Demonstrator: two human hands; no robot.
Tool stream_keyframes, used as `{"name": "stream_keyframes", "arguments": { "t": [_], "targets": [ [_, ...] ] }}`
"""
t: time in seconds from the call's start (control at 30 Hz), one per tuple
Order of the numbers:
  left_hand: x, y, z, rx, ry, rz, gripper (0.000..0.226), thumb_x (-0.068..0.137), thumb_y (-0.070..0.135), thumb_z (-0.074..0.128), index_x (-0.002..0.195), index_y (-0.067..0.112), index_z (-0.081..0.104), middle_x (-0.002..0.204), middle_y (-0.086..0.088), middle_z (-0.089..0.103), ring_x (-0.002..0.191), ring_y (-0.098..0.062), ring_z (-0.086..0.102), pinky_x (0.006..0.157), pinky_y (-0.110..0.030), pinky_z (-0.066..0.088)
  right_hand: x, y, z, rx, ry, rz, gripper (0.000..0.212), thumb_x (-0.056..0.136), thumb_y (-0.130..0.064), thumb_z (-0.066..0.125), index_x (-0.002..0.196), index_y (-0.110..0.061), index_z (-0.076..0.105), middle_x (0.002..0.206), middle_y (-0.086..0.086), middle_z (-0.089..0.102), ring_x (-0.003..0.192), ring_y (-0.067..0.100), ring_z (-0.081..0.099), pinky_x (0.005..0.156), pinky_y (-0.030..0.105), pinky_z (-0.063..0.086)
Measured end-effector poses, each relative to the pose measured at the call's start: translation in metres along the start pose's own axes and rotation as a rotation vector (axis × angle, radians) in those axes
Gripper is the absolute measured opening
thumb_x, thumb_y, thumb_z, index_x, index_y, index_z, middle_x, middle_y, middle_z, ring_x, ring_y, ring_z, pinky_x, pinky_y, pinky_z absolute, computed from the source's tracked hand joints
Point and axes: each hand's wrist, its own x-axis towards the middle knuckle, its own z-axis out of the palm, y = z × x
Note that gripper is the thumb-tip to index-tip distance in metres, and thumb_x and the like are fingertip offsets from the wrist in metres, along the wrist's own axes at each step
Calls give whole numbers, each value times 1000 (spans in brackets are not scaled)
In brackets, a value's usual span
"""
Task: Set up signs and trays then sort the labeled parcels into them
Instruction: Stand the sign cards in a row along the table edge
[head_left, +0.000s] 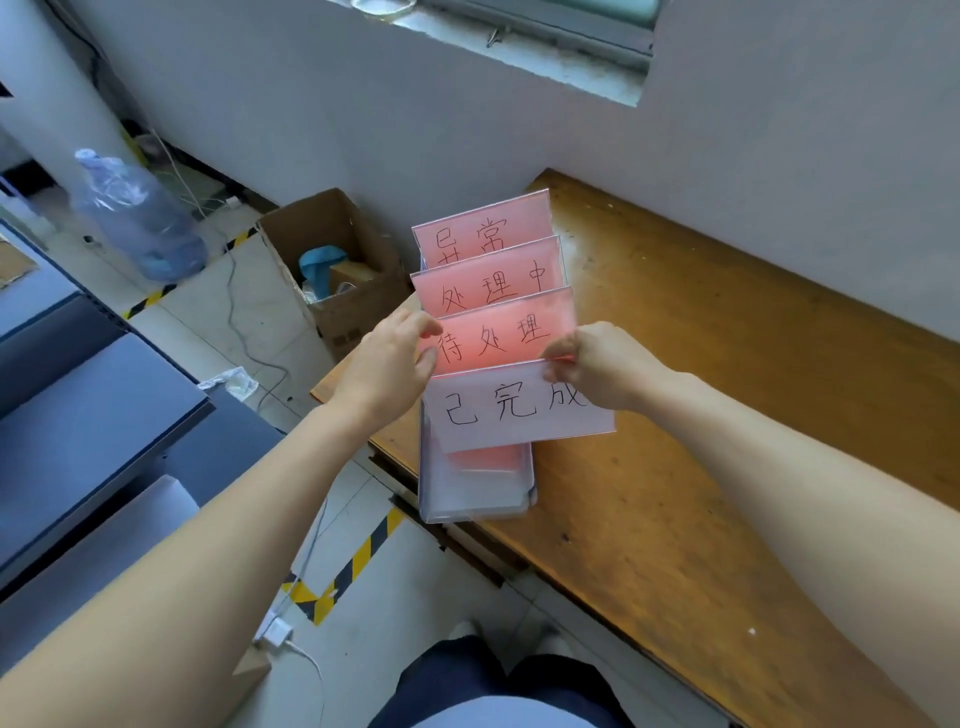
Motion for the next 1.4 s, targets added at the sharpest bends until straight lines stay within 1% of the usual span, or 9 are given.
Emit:
{"name": "stream_keyframes", "arguments": {
  "t": [0.1,0.2,0.43,0.63,0.83,1.1,1.2,1.33,1.4],
  "targets": [
    [19,0,1,-14,6,-25,26,94,13,53,119,9,58,120,-7,58,111,-21,53,96,-41,47,-11,7,-16,51,46,50,21,92,-23,59,109,-17,70,111,1,69,101,21,61,88,32,49],
    [43,0,8,-2,-59,-66,33,93,14,54,125,12,55,128,-7,55,117,-23,51,102,-46,41,-25,17,-27,76,103,116,26,92,-26,59,115,-18,67,117,0,67,106,21,60,93,36,48],
    [75,10,35,59,-289,-120,42,95,15,51,137,17,46,138,-7,49,124,-27,47,101,-36,40,-57,45,-44,160,207,261,28,91,-25,62,116,-16,67,118,0,66,109,18,58,95,31,45],
    [81,13,46,-8,-196,-148,29,92,3,51,117,11,62,123,-11,60,111,-32,54,90,-34,44,-79,66,-49,167,266,334,25,91,-24,60,114,-16,68,112,-1,68,108,17,59,93,27,43],
    [90,32,40,12,-149,-134,34,93,7,53,126,9,58,128,-16,57,117,-36,50,96,-40,44,-97,93,-61,175,349,370,26,93,-23,57,116,-15,66,115,1,67,111,19,57,97,31,42],
    [104,124,68,95,-121,-16,35,92,7,49,122,18,60,124,-13,60,114,-37,50,96,-39,42,-157,178,-88,157,474,439,27,94,-22,55,118,-14,64,121,2,64,114,21,55,103,36,39],
    [109,189,102,100,-142,21,34,90,6,45,114,22,63,113,-12,63,105,-37,54,89,-39,45,-191,228,-105,180,511,499,27,95,-20,54,119,-13,64,119,4,65,113,22,56,98,33,41],
    [119,280,163,138,-165,114,33,86,-1,36,91,23,58,90,-8,62,100,-36,51,75,-34,40,-228,314,-123,154,539,635,23,96,-21,52,112,-15,66,111,7,68,106,27,58,94,41,45],
    [124,320,191,146,-180,149,37,81,-7,32,86,23,53,81,-6,57,101,-34,50,83,-35,37,-241,357,-128,122,563,681,23,97,-21,51,113,-14,65,113,8,67,107,28,58,95,42,44]
  ]
}}
